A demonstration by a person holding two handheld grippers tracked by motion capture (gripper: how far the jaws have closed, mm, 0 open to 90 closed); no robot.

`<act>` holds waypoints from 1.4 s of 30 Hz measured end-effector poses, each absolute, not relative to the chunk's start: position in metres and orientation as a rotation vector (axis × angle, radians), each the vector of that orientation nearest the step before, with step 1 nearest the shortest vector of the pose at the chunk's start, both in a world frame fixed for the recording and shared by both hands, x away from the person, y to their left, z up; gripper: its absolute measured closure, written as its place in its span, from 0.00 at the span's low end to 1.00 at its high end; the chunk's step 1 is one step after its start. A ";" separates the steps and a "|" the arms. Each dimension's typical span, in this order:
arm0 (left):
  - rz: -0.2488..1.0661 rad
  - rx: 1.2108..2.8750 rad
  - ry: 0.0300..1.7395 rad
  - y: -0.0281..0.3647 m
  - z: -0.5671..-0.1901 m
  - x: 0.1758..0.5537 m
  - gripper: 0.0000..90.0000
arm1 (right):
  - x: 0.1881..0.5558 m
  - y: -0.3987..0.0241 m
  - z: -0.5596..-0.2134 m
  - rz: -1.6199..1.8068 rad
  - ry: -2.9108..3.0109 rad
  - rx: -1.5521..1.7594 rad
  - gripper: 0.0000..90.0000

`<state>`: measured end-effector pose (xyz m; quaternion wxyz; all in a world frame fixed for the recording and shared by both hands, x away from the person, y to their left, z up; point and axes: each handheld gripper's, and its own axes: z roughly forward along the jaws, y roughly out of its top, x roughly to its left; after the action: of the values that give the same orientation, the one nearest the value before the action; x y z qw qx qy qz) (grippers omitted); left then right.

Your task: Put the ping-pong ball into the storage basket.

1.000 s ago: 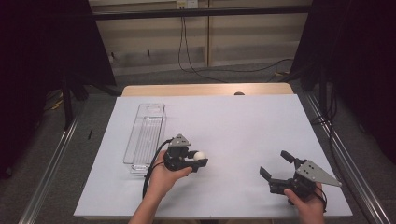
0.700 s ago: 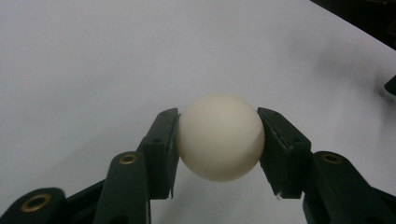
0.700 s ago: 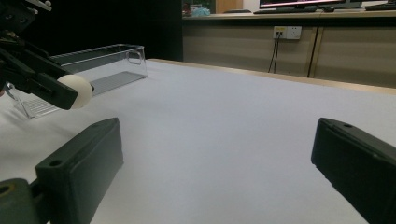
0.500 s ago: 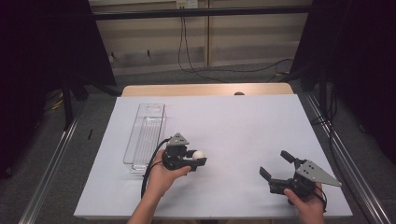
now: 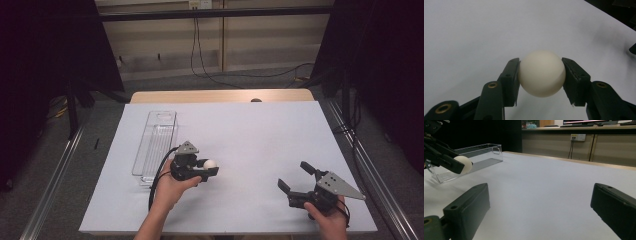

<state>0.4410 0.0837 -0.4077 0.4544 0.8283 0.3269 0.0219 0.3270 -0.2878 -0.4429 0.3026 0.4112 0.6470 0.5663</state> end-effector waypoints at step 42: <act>0.059 2.025 0.830 0.097 -0.402 0.445 0.57 | 0.327 -0.287 -0.443 1.506 1.717 1.092 0.02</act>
<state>0.4453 0.0966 -0.4019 0.4581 0.8222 0.3371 0.0238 0.3269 -0.2874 -0.4430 0.3005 0.4113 0.6471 0.5673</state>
